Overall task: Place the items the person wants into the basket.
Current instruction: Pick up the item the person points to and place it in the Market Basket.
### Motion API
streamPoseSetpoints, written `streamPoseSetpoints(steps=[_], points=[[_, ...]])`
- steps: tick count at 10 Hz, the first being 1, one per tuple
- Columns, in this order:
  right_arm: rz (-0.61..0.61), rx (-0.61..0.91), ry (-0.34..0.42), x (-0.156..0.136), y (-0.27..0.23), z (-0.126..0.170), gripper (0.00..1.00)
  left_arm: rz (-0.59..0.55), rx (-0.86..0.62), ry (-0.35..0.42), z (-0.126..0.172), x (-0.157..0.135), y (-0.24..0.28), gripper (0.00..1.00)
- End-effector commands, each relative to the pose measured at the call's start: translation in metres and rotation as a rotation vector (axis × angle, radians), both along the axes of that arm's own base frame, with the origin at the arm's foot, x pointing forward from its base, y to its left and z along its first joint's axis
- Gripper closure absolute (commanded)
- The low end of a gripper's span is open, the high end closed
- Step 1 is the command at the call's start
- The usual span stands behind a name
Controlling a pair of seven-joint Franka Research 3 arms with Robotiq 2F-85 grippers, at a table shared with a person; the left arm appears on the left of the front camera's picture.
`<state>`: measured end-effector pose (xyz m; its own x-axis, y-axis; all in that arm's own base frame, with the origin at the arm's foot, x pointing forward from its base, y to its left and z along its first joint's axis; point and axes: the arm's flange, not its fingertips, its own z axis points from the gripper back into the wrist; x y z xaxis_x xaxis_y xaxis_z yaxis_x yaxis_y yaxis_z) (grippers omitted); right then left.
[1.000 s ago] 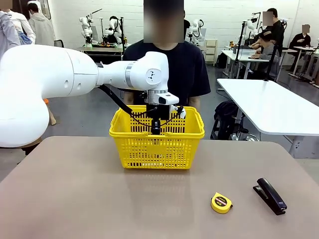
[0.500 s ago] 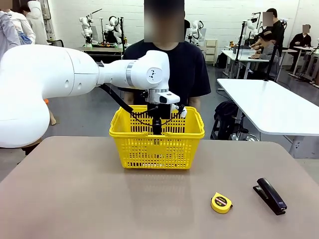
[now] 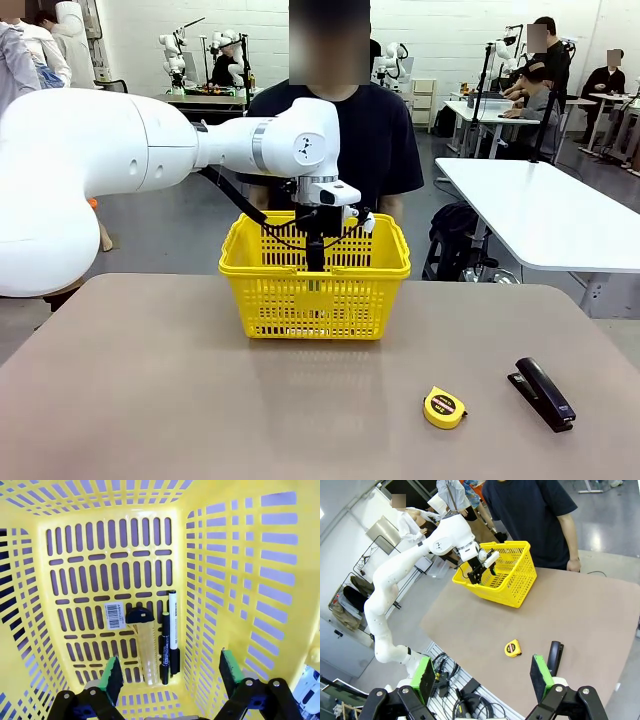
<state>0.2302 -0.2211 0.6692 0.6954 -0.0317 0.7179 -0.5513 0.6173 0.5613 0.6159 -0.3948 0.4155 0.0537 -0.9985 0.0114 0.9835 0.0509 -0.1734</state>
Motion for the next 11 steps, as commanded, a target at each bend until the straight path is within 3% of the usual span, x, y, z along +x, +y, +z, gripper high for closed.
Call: streamPoseSetpoints(steps=[1,4,6,9,11], points=[[0.014,0.011,-0.019,0.001,0.001,0.001,0.0,-0.033,0.004,-0.024,0.005,0.009,-0.004,0.0],[0.014,0.011,-0.019,0.001,0.001,0.001,0.0,-0.035,0.009,-0.067,0.01,0.005,-0.002,0.0],[0.014,0.011,-0.019,0.001,0.001,0.001,0.0,-0.023,0.005,-0.072,0.039,-0.013,0.002,0.0],[0.014,0.011,-0.019,0.001,0.001,0.001,0.0,-0.032,-0.014,-0.166,0.114,-0.087,0.029,0.0],[0.014,0.011,-0.019,0.001,0.001,0.001,0.0,-0.055,0.009,-0.202,0.142,-0.14,0.056,0.0]])
